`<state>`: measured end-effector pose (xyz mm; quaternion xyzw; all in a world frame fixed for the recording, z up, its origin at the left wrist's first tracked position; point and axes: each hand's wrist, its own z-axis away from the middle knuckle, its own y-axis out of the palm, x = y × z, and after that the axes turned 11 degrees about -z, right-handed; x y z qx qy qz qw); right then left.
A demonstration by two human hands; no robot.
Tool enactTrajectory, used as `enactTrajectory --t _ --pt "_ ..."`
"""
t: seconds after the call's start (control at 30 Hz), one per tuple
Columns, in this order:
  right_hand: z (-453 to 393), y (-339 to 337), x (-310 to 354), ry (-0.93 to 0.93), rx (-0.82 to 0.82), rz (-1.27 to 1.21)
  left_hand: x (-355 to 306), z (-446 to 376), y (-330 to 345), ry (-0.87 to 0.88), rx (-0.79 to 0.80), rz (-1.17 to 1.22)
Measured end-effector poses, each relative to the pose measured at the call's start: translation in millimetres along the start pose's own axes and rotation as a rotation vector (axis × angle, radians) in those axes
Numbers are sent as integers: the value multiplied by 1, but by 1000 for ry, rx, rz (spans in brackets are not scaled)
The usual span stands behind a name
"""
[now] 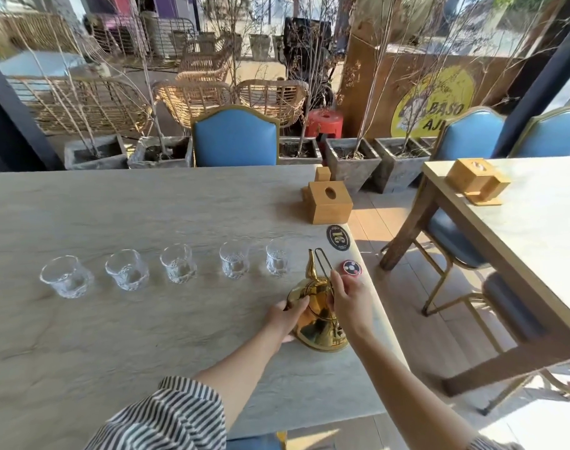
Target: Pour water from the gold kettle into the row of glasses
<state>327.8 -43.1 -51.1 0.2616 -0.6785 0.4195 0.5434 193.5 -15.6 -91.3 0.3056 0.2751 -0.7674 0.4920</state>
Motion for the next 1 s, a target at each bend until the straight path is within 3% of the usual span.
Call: enactTrajectory --t 0.23,0.37,0.5,0.6,0.67,0.8,0.9,1.0 --pt "3 -2 9 68 50 70 12 8 -9 63 82 57" --pt "12 4 18 105 -26 84 18 16 -19 80 50 127" --pt "36 19 34 -181 -145 434 38 20 -47 104 -145 77" --pt "50 40 44 -356 3 530 56 32 -84 155 -334 -57" --pt "59 58 50 -368 124 527 66 43 -112 138 -485 -159" --pt "72 92 65 -359 298 540 75 68 -170 108 -748 -141" --pt "70 117 75 -405 394 600 77 82 -212 108 -782 -246" --pt "52 140 105 -488 406 644 51 87 -244 246 -763 -333"
